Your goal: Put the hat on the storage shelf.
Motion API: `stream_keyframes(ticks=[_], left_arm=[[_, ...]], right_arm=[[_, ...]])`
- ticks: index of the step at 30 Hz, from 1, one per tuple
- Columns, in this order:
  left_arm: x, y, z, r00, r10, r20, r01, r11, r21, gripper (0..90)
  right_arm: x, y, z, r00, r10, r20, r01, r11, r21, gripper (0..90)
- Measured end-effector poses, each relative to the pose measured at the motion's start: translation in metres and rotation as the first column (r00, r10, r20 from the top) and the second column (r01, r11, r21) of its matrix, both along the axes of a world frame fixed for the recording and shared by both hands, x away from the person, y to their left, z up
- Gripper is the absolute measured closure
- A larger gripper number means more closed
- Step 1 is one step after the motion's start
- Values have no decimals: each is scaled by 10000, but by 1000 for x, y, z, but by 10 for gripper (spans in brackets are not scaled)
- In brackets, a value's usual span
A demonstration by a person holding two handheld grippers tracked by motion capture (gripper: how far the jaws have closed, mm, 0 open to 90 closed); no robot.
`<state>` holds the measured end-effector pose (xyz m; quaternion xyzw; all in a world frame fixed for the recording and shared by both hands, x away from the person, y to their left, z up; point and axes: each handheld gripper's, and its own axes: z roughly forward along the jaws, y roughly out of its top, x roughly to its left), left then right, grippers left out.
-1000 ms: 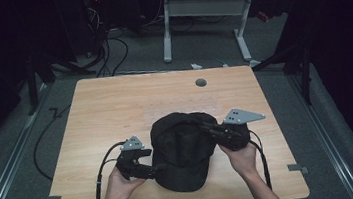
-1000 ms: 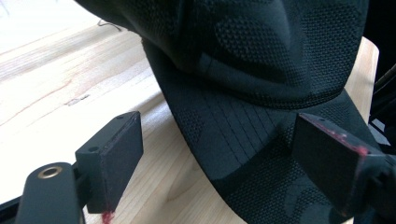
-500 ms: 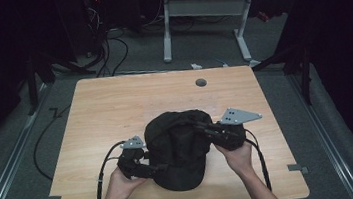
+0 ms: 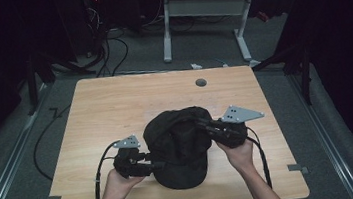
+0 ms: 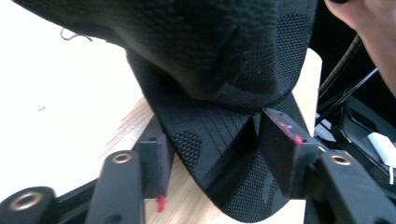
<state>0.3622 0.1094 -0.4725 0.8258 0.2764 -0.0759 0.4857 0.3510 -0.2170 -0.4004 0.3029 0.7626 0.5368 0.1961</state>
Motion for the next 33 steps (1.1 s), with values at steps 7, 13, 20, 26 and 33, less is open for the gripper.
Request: stream_keyframes(ticks=[7,13,20,26,33], left_arm=[[-2,6,5,9997,-244,-6,244,9990,-371,642],[-4,12,13,9984,-563,-50,558,9965,-623,748],[-8,16,20,9961,-877,-110,863,9920,-923,853],[-10,19,25,9962,-873,-69,861,9910,-1023,860],[-12,22,27,9982,-571,163,586,9925,-1075,863]], right_arm=[[0,2,3,9999,-64,155,69,9995,-319,851],[2,2,3,9999,-62,133,67,9994,-331,840],[3,3,2,9999,-100,75,102,9992,-377,821],[3,3,2,10000,-58,49,59,9996,-259,795],[6,-4,1,9993,-317,-205,317,9995,-13,500]])
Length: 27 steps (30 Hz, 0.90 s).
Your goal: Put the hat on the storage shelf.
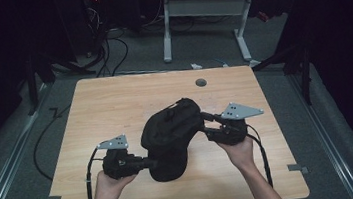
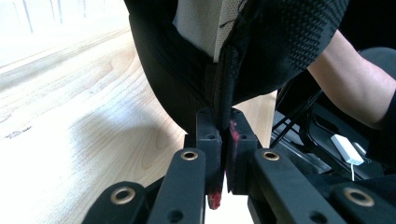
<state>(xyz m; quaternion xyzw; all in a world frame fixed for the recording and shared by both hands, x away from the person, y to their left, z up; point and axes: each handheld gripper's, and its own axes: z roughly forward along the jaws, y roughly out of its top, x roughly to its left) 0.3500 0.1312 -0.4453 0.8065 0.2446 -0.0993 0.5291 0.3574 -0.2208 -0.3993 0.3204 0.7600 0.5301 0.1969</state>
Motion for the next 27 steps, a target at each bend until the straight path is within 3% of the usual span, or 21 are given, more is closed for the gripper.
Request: stream_keyframes(ticks=[3,9,13,18,19,20,21,22,23,26,27], left_arm=[[0,4,2,9999,165,10,-165,9997,-164,863],[1,8,4,9973,721,173,-720,9974,-25,863],[2,10,6,9925,1177,338,-1175,9930,-88,863],[2,13,7,9859,1594,515,-1588,9872,-159,862],[2,13,7,9859,1594,515,-1588,9872,-159,862],[2,14,7,9835,1710,583,-1705,9853,-131,862],[3,14,8,9800,1875,668,-1872,9823,-109,862],[3,14,8,9800,1875,668,-1872,9823,-109,862],[3,15,9,9765,2031,723,-2026,9792,-147,862],[4,16,10,9732,2160,791,-2155,9764,-148,862],[5,17,11,9692,2307,859,-2307,9730,-100,862]], right_arm=[[0,-8,-4,9996,-254,-137,256,9996,116,440],[-2,-20,-21,9956,-760,-556,757,9971,-87,403],[-5,-32,-46,9813,-1553,-1137,1521,9877,-365,391],[-9,-43,-74,9560,-2466,-1587,2358,9682,-840,380],[-9,-43,-74,9560,-2466,-1587,2358,9682,-840,380],[-10,-47,-86,9394,-2917,-1799,2719,9539,-1269,380],[-10,-48,-90,9331,-3072,-1871,2841,9485,-1403,379],[-10,-48,-90,9331,-3072,-1871,2841,9485,-1403,379],[-11,-51,-101,9124,-3557,-2025,3241,9301,-1730,378],[-11,-56,-114,8890,-4013,-2205,3581,9094,-2114,372],[-11,-57,-118,8834,-4113,-2248,3653,9046,-2195,371]])
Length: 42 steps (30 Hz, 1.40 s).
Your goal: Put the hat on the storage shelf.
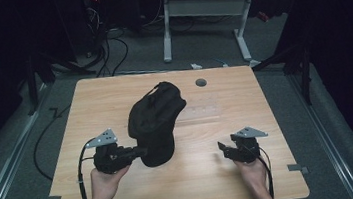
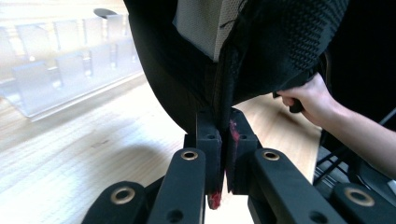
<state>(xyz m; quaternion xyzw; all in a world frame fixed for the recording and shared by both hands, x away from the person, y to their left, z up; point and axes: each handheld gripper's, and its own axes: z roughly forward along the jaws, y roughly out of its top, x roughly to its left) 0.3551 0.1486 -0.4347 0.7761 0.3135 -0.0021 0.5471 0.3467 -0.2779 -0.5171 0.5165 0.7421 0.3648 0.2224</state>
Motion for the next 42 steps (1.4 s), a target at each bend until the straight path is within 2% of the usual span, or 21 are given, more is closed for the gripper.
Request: stream_keyframes(ticks=[6,11,19,23,33,42], left_arm=[[4,3,2,9990,435,100,-436,9990,33,862],[10,5,7,9961,837,284,-838,9965,4,862],[23,8,16,9903,1301,483,-1301,9915,-25,862],[28,8,20,9887,1396,547,-1393,9902,-91,862],[40,9,33,9796,1796,905,-1795,9837,-95,862],[47,17,38,9643,2358,1202,-2383,9712,70,862]], right_arm=[[2,-1,-13,9990,-289,-348,268,9980,-579,365],[2,0,-14,9984,-387,-411,351,9959,-836,356],[2,0,-14,9979,-465,-453,425,9954,-855,334],[2,0,-14,9978,-473,-456,433,9954,-850,332],[2,0,-14,9979,-466,-458,425,9954,-863,328],[2,0,-14,9979,-448,-459,407,9954,-868,323]])
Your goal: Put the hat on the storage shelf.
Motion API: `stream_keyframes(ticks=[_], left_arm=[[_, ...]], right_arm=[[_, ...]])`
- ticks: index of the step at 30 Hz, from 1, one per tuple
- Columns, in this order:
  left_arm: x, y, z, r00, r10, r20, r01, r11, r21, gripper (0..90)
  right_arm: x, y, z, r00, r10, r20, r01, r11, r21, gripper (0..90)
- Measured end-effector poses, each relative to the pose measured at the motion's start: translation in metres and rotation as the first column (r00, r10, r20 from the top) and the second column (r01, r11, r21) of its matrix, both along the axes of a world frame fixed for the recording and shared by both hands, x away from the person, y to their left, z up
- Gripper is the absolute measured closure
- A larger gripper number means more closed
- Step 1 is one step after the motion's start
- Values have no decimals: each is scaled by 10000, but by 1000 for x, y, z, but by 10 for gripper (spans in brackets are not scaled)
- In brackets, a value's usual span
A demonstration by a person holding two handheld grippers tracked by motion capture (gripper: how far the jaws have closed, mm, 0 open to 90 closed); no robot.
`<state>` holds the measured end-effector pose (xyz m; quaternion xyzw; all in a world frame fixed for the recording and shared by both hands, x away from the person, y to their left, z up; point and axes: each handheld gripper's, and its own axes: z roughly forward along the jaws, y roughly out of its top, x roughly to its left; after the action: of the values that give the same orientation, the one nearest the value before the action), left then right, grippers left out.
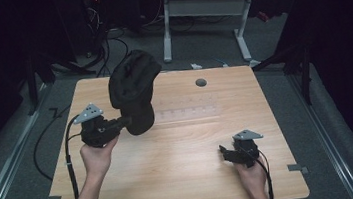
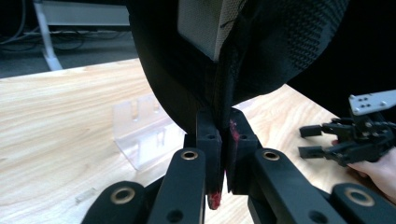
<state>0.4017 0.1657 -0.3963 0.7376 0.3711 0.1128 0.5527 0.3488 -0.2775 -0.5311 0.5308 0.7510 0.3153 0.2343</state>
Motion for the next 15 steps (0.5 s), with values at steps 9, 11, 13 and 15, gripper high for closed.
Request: stream_keyframes(ticks=[9,11,13,15], left_arm=[[15,-3,0,9989,463,102,-465,9988,156,862],[19,-5,-1,9986,516,112,-519,9984,221,862],[22,-8,-1,9984,553,145,-557,9980,296,862],[26,-11,-1,9982,570,186,-577,9977,367,862]], right_arm=[[0,0,0,10000,16,0,-16,10000,-4,321],[0,0,0,10000,18,3,-18,10000,-8,321],[0,0,0,10000,19,2,-19,10000,-7,321],[0,0,0,10000,17,3,-17,10000,-8,320]])
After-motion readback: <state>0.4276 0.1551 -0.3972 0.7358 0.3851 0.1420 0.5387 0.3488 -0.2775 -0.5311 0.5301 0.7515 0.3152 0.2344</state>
